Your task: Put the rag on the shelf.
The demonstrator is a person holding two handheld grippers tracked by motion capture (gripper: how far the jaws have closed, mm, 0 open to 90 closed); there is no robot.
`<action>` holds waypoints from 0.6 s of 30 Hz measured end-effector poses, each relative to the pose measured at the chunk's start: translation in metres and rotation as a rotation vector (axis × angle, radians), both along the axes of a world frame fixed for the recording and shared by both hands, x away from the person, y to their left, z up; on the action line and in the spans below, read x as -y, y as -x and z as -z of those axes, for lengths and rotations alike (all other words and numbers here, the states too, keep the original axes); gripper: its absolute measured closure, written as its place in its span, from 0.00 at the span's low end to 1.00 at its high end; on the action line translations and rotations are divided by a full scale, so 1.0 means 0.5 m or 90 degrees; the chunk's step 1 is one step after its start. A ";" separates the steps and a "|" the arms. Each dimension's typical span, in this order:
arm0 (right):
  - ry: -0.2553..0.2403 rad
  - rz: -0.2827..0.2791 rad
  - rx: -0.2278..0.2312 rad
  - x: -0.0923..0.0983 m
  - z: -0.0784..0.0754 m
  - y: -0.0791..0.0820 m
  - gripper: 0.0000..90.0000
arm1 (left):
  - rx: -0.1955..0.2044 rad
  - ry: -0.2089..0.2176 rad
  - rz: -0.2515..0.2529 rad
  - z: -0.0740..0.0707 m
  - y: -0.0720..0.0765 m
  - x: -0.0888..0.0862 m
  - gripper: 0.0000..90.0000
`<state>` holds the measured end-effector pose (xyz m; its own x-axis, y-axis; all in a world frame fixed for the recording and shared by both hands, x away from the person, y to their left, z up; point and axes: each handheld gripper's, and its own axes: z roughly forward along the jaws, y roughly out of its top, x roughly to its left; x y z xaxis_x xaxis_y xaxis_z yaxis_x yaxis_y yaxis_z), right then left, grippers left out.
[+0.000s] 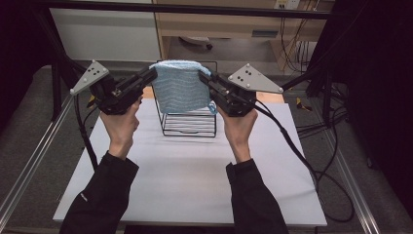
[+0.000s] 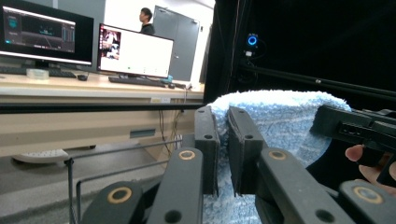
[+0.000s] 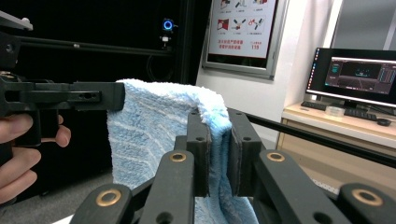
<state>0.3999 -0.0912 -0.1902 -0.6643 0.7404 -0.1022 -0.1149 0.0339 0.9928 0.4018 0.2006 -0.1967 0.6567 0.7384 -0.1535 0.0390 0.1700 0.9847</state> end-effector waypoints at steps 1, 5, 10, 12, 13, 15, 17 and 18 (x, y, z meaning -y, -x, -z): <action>-0.001 0.000 0.001 -0.001 -0.004 -0.002 0.91 | 0.001 0.002 0.000 -0.004 -0.001 -0.001 0.92; -0.002 0.001 0.007 -0.006 -0.021 -0.008 0.91 | 0.008 0.009 -0.004 -0.020 -0.007 -0.005 0.92; -0.009 0.001 0.012 -0.011 -0.039 -0.016 0.91 | 0.014 0.019 -0.005 -0.039 -0.015 -0.008 0.92; -0.011 0.003 0.014 -0.013 -0.046 -0.019 0.91 | 0.015 0.023 -0.005 -0.047 -0.018 -0.008 0.92; -0.012 0.003 0.015 -0.013 -0.050 -0.022 0.91 | 0.017 0.025 -0.006 -0.051 -0.019 -0.008 0.92; -0.017 0.002 0.018 -0.013 -0.057 -0.026 0.91 | 0.023 0.025 -0.009 -0.059 -0.022 -0.009 0.92; -0.018 0.003 0.019 -0.015 -0.066 -0.031 0.91 | 0.027 0.026 -0.012 -0.067 -0.024 -0.009 0.92; -0.017 0.005 0.021 -0.016 -0.070 -0.034 0.91 | 0.027 0.029 -0.013 -0.070 -0.026 -0.008 0.92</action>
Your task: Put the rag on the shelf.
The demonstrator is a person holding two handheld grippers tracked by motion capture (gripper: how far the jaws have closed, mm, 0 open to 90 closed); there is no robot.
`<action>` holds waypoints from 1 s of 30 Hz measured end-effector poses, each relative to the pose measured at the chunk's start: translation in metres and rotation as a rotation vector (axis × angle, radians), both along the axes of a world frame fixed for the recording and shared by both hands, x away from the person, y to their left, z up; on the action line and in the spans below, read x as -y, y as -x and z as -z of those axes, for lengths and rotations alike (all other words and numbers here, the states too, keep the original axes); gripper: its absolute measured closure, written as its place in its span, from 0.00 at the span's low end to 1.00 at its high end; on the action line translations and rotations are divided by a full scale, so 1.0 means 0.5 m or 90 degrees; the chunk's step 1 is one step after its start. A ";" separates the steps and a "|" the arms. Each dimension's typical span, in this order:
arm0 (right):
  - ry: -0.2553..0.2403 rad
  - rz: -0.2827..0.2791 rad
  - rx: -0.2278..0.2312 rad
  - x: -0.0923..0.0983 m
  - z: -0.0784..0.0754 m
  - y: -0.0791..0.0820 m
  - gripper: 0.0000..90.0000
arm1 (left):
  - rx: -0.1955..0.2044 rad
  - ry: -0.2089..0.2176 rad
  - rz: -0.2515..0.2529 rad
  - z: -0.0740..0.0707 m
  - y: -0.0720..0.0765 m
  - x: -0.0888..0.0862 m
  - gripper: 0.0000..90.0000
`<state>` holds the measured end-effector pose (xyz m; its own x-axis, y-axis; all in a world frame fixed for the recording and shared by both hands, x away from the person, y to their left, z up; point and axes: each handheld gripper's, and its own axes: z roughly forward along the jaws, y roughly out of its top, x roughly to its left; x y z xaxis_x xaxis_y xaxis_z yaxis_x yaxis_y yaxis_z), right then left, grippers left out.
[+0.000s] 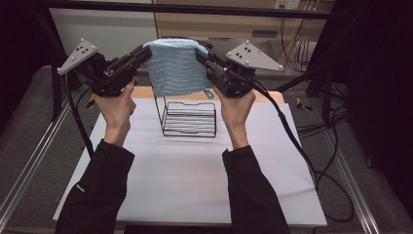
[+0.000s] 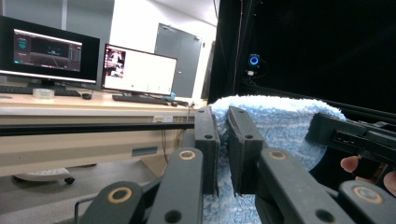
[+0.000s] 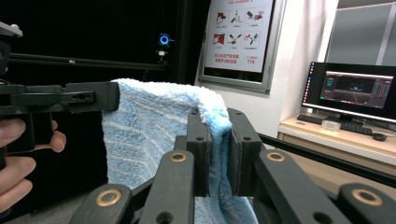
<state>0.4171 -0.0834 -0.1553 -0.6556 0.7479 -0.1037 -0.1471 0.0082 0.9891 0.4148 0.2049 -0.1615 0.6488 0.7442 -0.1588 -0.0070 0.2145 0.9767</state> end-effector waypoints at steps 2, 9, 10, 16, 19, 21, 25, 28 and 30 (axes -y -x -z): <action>-0.002 0.001 0.000 -0.001 -0.007 -0.005 0.91 | 0.001 0.004 0.001 -0.006 -0.005 -0.001 0.92; -0.008 0.002 0.009 -0.006 -0.017 -0.020 0.91 | 0.002 0.017 -0.006 -0.015 -0.021 -0.002 0.92; -0.008 0.003 0.009 -0.007 -0.018 -0.023 0.91 | 0.002 0.014 -0.009 -0.016 -0.024 -0.001 0.92; -0.002 0.009 0.010 -0.011 -0.031 -0.045 0.91 | 0.005 0.021 -0.018 -0.023 -0.043 -0.001 0.92; -0.003 0.010 0.013 -0.014 -0.039 -0.056 0.91 | 0.006 0.019 -0.025 -0.030 -0.051 -0.001 0.92; -0.006 0.011 0.014 -0.016 -0.043 -0.064 0.91 | 0.008 0.020 -0.029 -0.035 -0.057 -0.001 0.92; -0.011 0.010 0.011 -0.018 -0.045 -0.080 0.91 | 0.012 0.018 -0.038 -0.038 -0.070 0.001 0.92; -0.007 0.016 0.009 -0.018 -0.047 -0.093 0.91 | 0.008 0.022 -0.037 -0.036 -0.083 0.003 0.92; -0.008 0.021 0.005 -0.017 -0.047 -0.102 0.91 | 0.006 0.018 -0.041 -0.034 -0.090 0.007 0.92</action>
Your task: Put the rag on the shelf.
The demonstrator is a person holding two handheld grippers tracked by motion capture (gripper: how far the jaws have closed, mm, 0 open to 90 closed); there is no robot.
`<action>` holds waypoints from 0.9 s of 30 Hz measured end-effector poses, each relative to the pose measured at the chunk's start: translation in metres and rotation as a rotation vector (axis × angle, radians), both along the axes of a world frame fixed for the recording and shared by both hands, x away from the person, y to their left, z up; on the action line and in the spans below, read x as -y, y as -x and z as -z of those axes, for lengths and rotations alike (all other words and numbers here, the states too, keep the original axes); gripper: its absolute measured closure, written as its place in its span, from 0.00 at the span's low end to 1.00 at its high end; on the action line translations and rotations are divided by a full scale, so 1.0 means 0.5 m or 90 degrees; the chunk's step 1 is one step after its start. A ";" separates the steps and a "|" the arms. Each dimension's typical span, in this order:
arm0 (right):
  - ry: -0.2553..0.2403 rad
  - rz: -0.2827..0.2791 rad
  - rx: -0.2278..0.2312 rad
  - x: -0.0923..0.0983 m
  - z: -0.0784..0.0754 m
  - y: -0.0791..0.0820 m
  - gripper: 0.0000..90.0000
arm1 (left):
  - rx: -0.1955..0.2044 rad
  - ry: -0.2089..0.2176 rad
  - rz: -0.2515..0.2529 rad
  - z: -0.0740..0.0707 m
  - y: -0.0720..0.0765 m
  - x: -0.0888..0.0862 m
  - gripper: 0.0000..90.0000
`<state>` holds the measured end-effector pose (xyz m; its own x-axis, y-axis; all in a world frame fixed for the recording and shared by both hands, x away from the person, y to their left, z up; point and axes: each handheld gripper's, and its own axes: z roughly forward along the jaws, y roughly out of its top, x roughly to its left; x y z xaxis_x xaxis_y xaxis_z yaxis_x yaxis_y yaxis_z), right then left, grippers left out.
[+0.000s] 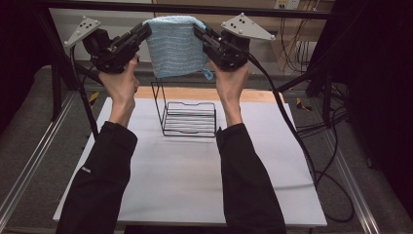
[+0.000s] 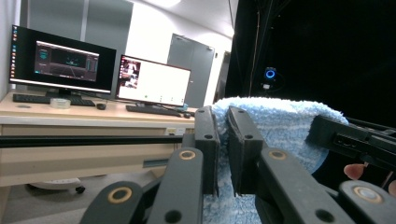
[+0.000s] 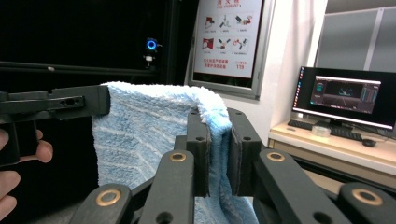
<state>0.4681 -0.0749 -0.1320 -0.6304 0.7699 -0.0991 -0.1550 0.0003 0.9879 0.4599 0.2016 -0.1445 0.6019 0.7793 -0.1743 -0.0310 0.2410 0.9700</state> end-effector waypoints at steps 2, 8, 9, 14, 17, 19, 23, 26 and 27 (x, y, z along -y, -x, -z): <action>0.002 0.006 -0.006 0.000 0.003 -0.008 0.91 | -0.007 -0.005 -0.005 0.003 -0.010 0.003 0.92; 0.007 0.017 -0.023 0.001 0.021 -0.030 0.91 | -0.023 -0.021 -0.015 0.016 -0.036 0.010 0.92; 0.008 0.019 -0.026 0.001 0.025 -0.034 0.91 | -0.026 -0.025 -0.016 0.019 -0.041 0.011 0.92; 0.014 0.025 -0.038 0.001 0.041 -0.047 0.91 | -0.038 -0.038 -0.021 0.032 -0.060 0.013 0.92; 0.013 0.024 -0.048 0.002 0.051 -0.053 0.91 | -0.050 -0.039 -0.017 0.040 -0.070 0.012 0.92; 0.014 0.025 -0.052 0.003 0.058 -0.057 0.91 | -0.054 -0.045 -0.018 0.044 -0.073 0.013 0.92; 0.016 0.026 -0.062 0.005 0.070 -0.061 0.91 | -0.058 -0.055 -0.015 0.049 -0.077 0.014 0.92; 0.009 0.025 -0.070 0.008 0.078 -0.065 0.90 | -0.061 -0.067 -0.016 0.052 -0.080 0.018 0.92; 0.009 0.025 -0.071 0.009 0.081 -0.066 0.90 | -0.063 -0.072 -0.016 0.053 -0.080 0.019 0.92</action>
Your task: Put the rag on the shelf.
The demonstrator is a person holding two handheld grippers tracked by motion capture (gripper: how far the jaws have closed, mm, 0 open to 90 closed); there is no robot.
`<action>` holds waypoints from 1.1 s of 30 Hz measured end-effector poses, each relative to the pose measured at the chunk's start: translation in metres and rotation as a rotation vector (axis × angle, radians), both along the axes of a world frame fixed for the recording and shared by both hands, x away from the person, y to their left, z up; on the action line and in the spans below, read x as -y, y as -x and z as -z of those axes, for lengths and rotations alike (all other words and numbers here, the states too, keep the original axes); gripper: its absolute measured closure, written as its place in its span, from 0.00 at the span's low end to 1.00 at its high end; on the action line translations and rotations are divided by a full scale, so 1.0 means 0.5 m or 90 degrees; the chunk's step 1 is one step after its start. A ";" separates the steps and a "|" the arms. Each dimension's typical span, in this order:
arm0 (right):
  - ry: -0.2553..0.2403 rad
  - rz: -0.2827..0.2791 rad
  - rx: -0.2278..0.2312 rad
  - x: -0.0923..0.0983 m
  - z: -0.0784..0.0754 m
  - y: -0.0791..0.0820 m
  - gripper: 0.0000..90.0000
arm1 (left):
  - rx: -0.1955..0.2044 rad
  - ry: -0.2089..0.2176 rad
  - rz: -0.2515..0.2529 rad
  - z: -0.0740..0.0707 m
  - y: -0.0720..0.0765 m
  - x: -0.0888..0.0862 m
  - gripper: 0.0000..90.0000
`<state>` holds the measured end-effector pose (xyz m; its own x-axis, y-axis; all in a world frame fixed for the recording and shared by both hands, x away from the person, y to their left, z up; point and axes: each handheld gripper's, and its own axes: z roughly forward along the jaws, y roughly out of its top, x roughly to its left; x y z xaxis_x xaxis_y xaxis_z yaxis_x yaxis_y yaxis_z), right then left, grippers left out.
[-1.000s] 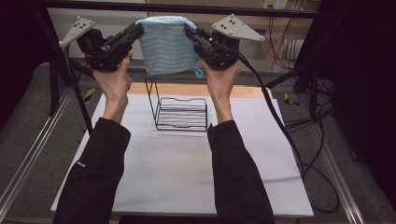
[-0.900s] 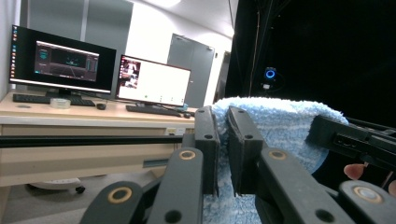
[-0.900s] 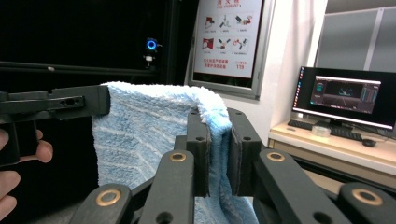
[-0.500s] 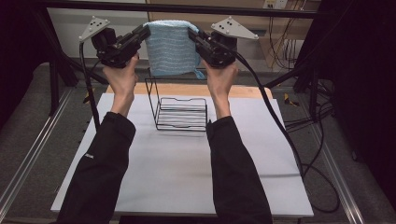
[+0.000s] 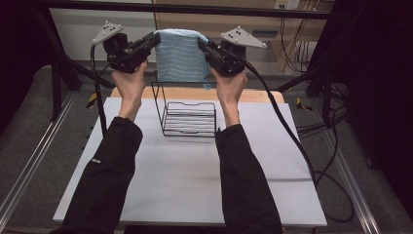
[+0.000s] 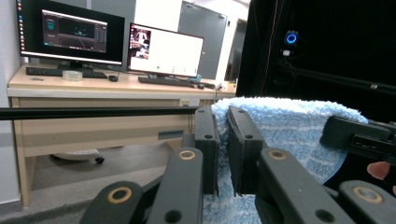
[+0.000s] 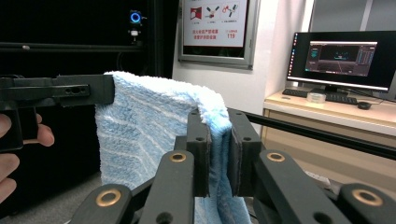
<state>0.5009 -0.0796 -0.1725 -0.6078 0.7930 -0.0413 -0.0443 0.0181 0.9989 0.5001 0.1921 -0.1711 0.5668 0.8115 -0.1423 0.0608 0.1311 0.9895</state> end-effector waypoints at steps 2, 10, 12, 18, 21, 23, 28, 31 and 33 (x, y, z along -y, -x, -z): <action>0.002 0.002 -0.003 0.002 0.006 -0.001 0.90 | -0.004 -0.009 -0.001 0.004 -0.002 0.002 0.92; 0.007 -0.004 -0.022 0.008 0.040 -0.002 0.90 | -0.016 -0.009 0.016 0.045 -0.003 -0.001 0.92; 0.004 -0.010 -0.030 0.010 0.050 0.001 0.90 | -0.019 -0.013 0.026 0.056 0.001 -0.005 0.92; 0.005 -0.024 -0.050 0.015 0.076 0.009 0.90 | -0.028 -0.025 0.040 0.082 0.011 -0.011 0.92; 0.018 -0.026 -0.058 0.016 0.081 0.011 0.90 | -0.034 -0.027 0.047 0.091 0.012 -0.014 0.92; 0.022 -0.030 -0.063 0.017 0.083 0.011 0.90 | -0.036 -0.027 0.051 0.095 0.012 -0.015 0.92; 0.028 -0.039 -0.073 0.023 0.091 0.013 0.90 | -0.035 -0.040 0.061 0.103 0.018 -0.015 0.92; 0.033 -0.039 -0.075 0.026 0.096 0.014 0.90 | -0.039 -0.050 0.066 0.105 0.021 -0.013 0.92; 0.035 -0.039 -0.081 0.028 0.098 0.015 0.90 | -0.035 -0.051 0.067 0.106 0.025 -0.011 0.92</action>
<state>0.4936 -0.0937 -0.2216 -0.6582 0.7529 -0.0038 0.0796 0.0746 0.9940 0.4874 0.1977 -0.2243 0.6432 0.7574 -0.1124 0.1239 0.0420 0.9914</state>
